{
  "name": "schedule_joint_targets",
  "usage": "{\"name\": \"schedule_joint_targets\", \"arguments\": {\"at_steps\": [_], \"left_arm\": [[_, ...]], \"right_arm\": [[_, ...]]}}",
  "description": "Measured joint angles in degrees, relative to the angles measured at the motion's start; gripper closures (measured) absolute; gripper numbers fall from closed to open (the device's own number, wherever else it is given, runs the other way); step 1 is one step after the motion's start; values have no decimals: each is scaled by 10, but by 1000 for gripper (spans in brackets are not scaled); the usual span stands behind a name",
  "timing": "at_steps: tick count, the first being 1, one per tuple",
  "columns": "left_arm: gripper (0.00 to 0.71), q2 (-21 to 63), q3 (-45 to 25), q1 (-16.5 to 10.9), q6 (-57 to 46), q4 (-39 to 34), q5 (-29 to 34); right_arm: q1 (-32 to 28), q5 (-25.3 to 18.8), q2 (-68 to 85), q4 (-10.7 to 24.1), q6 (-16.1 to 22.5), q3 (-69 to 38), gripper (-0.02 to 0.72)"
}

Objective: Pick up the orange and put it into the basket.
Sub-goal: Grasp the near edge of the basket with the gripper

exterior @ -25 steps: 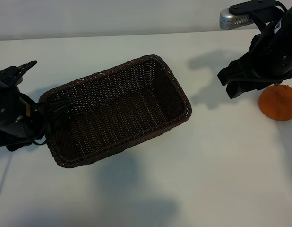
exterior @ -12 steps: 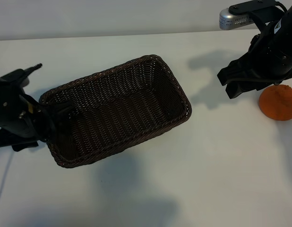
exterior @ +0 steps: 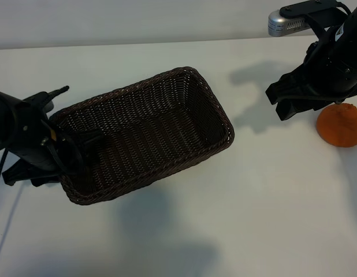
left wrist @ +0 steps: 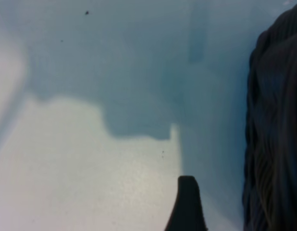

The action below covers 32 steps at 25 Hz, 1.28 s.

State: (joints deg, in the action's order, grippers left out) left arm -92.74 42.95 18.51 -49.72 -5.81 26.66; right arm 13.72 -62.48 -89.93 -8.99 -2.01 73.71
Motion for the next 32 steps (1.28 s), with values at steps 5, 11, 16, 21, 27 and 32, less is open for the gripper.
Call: {"name": "schedule_joint_targets", "arguments": {"at_steps": [5, 11, 16, 21, 27, 32], "left_arm": [[129, -16, 0, 0, 0, 1, -5], [129, -18, 0, 0, 1, 2, -23], [129, -18, 0, 0, 1, 3, -27], [161, -18, 0, 0, 1, 5, -31], [227, -18, 0, 0, 1, 5, -31], [451, -18, 0, -1, 1, 5, -35]], "right_arm": [[0, 0, 0, 0, 0, 0, 156], [0, 0, 0, 0, -1, 0, 156], [0, -1, 0, 0, -2, 0, 156], [0, -1, 0, 1, -2, 0, 156], [0, -1, 0, 1, -2, 0, 156], [0, -1, 0, 1, -2, 0, 156]]}}
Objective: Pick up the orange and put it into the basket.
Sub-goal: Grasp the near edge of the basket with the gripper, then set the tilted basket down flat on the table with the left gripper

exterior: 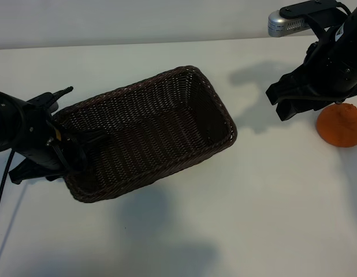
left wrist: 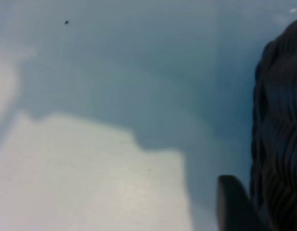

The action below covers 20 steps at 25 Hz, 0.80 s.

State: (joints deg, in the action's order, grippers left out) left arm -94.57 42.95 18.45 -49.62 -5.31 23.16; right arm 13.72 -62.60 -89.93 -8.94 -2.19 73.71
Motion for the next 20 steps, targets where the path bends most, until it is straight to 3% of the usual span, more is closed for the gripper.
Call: {"name": "schedule_joint_targets", "arguments": {"at_steps": [2, 13, 20], "left_arm": [[524, 0, 0, 0, 1, 2, -7], [537, 0, 0, 0, 13, 10, -26], [554, 0, 0, 0, 123, 112, -45]], "right_arm": [[0, 0, 0, 0, 0, 0, 157], [0, -1, 0, 0, 0, 0, 162], [0, -1, 0, 0, 0, 0, 163]]}}
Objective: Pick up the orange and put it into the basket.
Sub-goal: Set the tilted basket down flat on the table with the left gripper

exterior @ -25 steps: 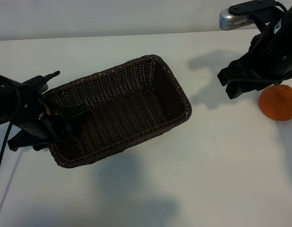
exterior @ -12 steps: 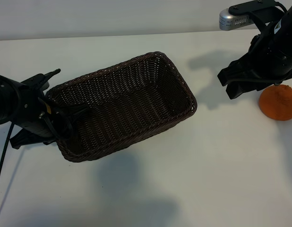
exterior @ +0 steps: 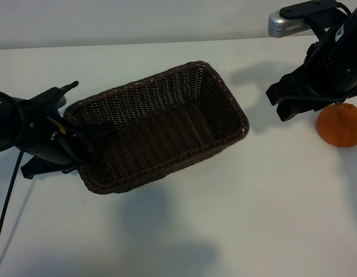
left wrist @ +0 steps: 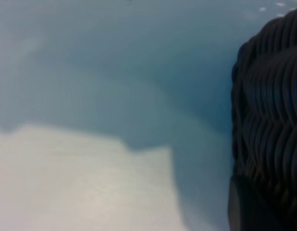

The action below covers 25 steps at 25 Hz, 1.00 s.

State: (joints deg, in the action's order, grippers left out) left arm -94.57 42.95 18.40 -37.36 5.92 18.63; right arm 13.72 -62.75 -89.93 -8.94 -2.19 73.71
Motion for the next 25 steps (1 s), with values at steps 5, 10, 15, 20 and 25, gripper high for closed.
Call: {"name": "schedule_joint_targets", "arguments": {"at_steps": [5, 10, 15, 20, 25], "left_arm": [[558, 7, -1, -20, 102, 87, 0], [558, 48, -3, -56, 176, 122, 23], [558, 80, -4, -77, 194, 126, 34], [558, 100, -4, -79, 235, 171, 34], [559, 102, -4, -79, 284, 212, 33]], "right_arm": [[0, 0, 0, 0, 0, 0, 164], [0, 0, 0, 0, 0, 0, 164], [0, 0, 0, 0, 0, 0, 164], [0, 0, 0, 0, 0, 0, 165], [0, 0, 0, -2, 0, 0, 165]]}}
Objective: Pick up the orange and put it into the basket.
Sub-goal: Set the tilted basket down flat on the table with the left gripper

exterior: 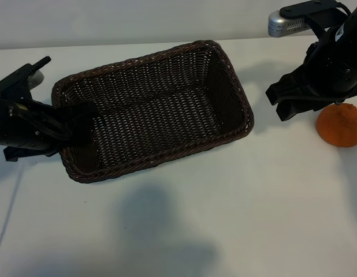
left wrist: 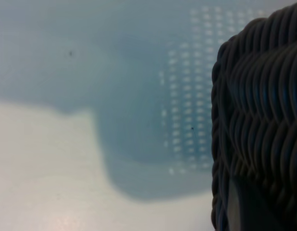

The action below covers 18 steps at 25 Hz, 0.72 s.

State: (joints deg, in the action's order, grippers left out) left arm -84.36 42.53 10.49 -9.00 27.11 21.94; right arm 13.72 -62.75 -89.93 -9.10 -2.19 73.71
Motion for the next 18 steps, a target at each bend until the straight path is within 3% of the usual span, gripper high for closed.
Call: {"name": "schedule_joint_targets", "arguments": {"at_steps": [4, 11, 18], "left_arm": [[559, 0, 8, -13, 24, 6, 8], [560, -16, 97, -83, 81, 8, 74], [560, -107, 202, -87, 122, 8, 157]], "right_arm": [[0, 0, 0, 0, 0, 0, 165], [0, 2, 0, 0, 0, 0, 165], [0, 2, 0, 0, 0, 0, 165]]}}
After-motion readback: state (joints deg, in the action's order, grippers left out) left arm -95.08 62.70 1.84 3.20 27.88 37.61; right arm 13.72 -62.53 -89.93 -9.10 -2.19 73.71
